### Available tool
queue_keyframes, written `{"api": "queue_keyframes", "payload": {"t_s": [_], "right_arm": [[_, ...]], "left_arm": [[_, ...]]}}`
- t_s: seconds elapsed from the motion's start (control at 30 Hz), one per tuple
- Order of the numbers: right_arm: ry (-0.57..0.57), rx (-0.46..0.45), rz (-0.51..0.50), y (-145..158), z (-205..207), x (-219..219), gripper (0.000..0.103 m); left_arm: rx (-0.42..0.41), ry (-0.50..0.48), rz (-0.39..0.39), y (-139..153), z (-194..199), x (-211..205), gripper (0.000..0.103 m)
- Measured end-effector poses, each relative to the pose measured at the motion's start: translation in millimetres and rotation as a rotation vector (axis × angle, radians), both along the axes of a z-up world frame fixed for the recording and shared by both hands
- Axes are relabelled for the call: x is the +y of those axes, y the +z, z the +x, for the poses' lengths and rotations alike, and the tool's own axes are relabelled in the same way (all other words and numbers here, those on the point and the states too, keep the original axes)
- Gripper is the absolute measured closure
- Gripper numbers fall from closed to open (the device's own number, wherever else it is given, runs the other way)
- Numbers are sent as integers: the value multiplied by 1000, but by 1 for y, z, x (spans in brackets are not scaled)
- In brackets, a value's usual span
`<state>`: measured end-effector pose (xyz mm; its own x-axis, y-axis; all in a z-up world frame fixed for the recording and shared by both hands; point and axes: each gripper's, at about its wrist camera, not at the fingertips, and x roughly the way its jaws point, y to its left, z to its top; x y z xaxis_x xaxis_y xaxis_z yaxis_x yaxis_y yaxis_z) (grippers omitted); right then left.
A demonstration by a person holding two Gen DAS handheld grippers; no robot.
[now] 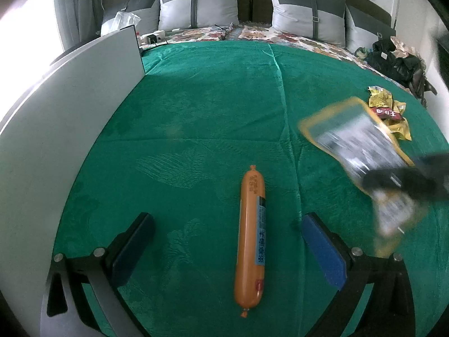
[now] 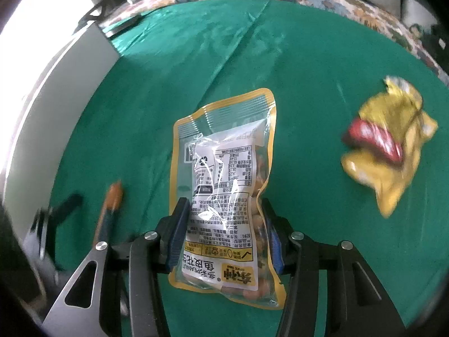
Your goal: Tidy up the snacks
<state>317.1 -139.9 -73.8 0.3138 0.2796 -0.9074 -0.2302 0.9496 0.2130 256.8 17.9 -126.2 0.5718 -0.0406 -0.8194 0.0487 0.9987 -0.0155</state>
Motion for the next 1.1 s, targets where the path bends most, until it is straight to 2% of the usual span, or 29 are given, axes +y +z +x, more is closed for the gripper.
{"api": "queue_keyframes", "payload": {"t_s": [0.2, 0.37, 0.5, 0.53, 0.57, 0.6, 0.67, 0.73, 0.8, 0.83, 0.87, 0.93, 0.97, 1.0, 1.03, 1.1], "right_arm": [[-48, -51, -22, 0, -71, -63, 51], [-167, -141, 10, -4, -142, -108, 51], [-242, -217, 53, -8, -162, -121, 48], [-245, -229, 54, -8, -164, -121, 44], [-238, -223, 60, -7, -163, -118, 34], [-228, -204, 72, -6, -160, -117, 28], [-234, -152, 89, -2, -154, -119, 24], [-240, -138, 77, 1, -153, -115, 23], [-196, -105, 20, -4, -146, -102, 17], [-152, -132, -46, -5, -147, -91, 15], [-130, -135, -92, -7, -147, -85, 15], [-103, -156, -144, -8, -152, -78, 20], [-106, -160, -135, -6, -155, -80, 30], [-111, -156, -115, -6, -156, -81, 33], [-122, -137, -68, -4, -158, -86, 37], [-142, -136, -37, -2, -164, -93, 39]], "left_arm": [[0, 0, 0, 0, 0, 0, 0], [0, -1, 0, 0, 0, 1, 0], [0, -1, 0, 0, 0, 1, 0], [0, -1, 0, 0, 0, 1, 0], [0, -2, -1, 0, 0, 1, 0], [0, -2, -2, 0, 0, 1, 0], [14, -20, -1, 0, 0, -1, 0], [53, -71, 2, 2, 1, -9, 0], [81, -117, 11, 3, 0, -19, 2], [90, -133, 14, 4, 0, -24, 4], [93, -140, 13, 6, 0, -27, 13], [90, -161, 7, 13, -1, -34, 41], [85, -164, 13, 15, -2, -36, 72], [95, -179, -4, 18, -1, -37, 87], [106, -192, -27, 18, 0, -36, 88], [111, -200, -46, 21, -3, -34, 88]]}}
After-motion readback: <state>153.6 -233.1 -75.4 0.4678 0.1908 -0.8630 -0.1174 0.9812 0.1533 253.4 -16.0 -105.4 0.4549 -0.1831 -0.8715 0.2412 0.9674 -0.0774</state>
